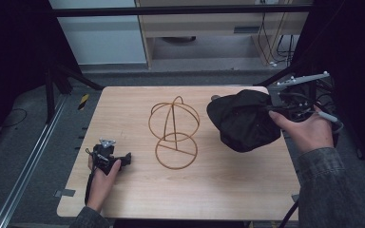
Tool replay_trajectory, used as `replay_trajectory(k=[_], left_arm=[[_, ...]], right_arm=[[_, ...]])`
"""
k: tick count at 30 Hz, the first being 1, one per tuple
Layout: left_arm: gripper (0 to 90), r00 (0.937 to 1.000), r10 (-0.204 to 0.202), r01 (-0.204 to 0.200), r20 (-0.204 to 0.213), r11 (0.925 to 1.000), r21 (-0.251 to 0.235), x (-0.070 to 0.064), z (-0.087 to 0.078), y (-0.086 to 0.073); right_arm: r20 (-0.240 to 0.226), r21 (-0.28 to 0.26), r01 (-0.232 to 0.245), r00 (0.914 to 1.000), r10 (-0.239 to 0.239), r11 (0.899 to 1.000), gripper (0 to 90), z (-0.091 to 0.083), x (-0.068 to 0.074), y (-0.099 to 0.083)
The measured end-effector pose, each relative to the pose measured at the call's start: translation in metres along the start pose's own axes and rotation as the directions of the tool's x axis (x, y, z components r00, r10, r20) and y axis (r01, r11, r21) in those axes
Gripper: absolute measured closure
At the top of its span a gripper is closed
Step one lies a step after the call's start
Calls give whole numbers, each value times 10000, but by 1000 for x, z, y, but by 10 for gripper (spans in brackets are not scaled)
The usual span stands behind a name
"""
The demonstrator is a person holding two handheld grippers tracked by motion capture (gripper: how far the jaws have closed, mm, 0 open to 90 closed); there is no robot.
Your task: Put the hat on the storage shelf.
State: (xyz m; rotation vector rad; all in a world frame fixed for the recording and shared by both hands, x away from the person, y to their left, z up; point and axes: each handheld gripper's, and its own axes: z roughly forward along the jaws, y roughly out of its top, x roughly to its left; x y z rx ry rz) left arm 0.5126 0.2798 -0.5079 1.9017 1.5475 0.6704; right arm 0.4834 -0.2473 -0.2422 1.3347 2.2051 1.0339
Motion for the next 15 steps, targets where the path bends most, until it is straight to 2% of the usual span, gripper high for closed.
replay_trajectory(k=[11, 15], left_arm=[[0, 10000, 12, -12, -8, 10000, 36, 0, 0, 0], [0, 10000, 14, -14, -9, 10000, 38, 0, 0, 0]], right_arm=[[-185, -659, -46, 9998, 33, 9978, 870, -6, 8, 17], [-617, -1020, -134, 9981, 71, 9947, 870, -8, 16, 23]])
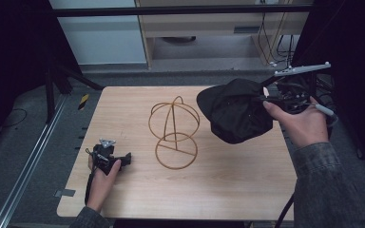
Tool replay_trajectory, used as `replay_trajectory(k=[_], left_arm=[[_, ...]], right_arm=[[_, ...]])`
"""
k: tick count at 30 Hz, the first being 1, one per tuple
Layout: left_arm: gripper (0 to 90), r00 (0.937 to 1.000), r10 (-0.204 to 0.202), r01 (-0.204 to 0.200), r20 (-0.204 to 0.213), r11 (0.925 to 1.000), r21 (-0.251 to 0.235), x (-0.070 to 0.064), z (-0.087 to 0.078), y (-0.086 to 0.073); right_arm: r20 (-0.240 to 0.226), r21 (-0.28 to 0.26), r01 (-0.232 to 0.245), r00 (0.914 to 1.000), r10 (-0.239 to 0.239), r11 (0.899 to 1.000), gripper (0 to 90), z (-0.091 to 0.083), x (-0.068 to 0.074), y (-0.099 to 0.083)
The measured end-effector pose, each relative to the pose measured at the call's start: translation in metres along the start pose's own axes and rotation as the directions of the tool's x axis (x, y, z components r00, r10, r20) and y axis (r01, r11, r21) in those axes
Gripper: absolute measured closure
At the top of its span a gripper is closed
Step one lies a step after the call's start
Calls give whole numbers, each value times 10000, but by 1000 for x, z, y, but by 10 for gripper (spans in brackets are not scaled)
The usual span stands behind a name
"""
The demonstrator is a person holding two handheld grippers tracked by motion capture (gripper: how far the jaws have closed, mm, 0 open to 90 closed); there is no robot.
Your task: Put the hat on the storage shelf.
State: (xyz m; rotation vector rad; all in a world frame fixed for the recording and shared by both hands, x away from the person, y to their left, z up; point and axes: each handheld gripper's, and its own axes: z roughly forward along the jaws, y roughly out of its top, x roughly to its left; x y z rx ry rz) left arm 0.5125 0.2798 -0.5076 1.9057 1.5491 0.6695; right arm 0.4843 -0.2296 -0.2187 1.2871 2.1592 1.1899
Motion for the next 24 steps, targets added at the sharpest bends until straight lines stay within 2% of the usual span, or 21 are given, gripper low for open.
replay_trajectory(k=[3, 7, 24], left_arm=[[0, 10000, 0, 0, 1, 10000, -2, 0, 0, 0], [0, 10000, 12, -12, 13, 10000, -7, 0, 0, 0], [0, 10000, 35, -35, 43, 10000, 0, -1, 0, 0]], right_arm=[[-140, -208, 233, 9996, -236, 9995, 870, -1, 12, 8], [-219, -429, 372, 9990, -381, 9984, 871, -3, 20, 15], [-584, -788, 549, 9965, -596, 9954, 870, -3, 39, 28]])
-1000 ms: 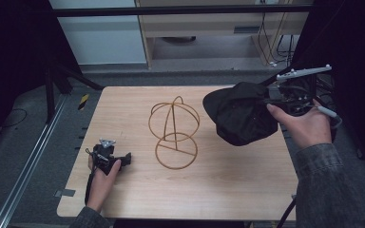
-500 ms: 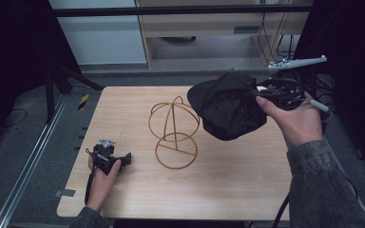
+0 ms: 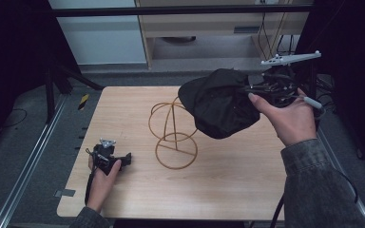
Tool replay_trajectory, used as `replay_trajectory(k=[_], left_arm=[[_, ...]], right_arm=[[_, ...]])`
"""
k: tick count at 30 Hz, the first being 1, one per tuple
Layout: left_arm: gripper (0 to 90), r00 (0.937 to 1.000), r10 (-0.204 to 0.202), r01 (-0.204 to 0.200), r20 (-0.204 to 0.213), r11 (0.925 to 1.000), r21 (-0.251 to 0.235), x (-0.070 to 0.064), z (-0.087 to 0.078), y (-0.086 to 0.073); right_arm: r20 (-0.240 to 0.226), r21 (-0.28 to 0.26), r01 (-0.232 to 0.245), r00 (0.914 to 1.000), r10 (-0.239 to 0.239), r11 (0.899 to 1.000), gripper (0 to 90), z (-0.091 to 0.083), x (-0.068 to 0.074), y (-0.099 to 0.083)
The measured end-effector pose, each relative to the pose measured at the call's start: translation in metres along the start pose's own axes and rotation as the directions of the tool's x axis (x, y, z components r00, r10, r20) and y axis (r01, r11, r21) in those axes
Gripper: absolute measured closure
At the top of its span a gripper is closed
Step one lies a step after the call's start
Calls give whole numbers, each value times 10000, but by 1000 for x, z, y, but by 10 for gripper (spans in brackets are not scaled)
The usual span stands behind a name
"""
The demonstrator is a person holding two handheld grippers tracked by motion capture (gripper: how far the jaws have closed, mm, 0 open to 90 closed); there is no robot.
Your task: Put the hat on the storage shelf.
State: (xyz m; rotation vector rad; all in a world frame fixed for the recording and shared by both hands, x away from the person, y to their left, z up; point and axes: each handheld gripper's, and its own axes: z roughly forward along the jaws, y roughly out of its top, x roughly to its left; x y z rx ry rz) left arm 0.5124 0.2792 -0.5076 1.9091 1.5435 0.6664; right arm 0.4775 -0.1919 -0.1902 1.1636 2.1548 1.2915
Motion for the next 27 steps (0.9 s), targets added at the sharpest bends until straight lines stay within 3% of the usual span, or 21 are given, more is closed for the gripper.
replay_trajectory(k=[27], left_arm=[[0, 10000, 23, -24, 18, 10000, 10, 0, 0, 0]], right_arm=[[-868, -129, 225, 9959, -236, 9997, 869, 25, 29, 10]])
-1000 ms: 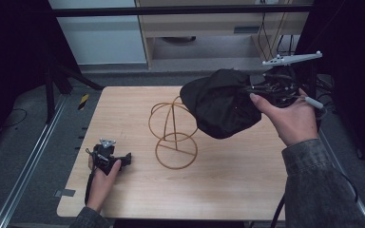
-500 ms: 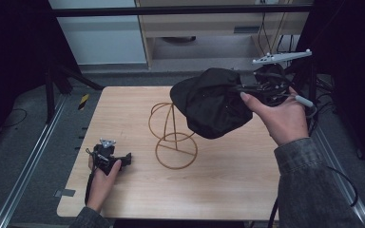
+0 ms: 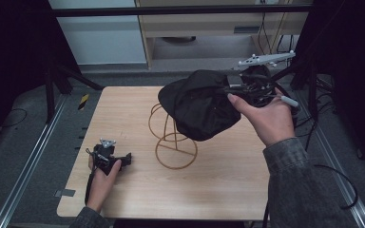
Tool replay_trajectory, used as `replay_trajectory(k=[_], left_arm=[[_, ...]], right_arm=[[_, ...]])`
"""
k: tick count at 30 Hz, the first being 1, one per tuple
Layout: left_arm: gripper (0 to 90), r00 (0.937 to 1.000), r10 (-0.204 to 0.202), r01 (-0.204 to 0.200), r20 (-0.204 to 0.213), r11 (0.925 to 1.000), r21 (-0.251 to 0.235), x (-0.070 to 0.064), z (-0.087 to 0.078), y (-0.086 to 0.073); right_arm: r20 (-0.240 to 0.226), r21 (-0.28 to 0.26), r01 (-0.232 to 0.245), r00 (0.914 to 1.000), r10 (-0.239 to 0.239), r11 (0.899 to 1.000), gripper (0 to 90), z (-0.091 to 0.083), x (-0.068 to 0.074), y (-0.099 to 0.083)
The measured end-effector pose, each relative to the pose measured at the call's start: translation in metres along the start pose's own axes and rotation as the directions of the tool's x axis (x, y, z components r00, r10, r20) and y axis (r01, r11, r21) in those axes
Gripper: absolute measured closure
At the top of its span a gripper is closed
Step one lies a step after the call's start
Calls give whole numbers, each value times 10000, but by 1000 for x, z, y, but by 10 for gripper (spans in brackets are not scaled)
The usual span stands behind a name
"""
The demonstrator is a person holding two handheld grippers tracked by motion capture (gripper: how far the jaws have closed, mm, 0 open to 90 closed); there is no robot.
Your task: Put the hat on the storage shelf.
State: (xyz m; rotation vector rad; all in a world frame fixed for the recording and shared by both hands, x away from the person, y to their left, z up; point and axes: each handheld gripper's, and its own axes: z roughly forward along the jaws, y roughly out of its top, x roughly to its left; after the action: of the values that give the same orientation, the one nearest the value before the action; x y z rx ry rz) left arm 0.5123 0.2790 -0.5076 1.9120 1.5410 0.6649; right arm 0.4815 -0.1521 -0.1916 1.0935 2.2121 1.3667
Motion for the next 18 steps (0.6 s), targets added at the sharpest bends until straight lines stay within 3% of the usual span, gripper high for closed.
replay_trajectory(k=[18], left_arm=[[0, 10000, 28, -28, 20, 10000, 8, 0, 0, 0]], right_arm=[[-363, 30, 21, 9993, -20, 10000, 869, 17, 9, 2]])
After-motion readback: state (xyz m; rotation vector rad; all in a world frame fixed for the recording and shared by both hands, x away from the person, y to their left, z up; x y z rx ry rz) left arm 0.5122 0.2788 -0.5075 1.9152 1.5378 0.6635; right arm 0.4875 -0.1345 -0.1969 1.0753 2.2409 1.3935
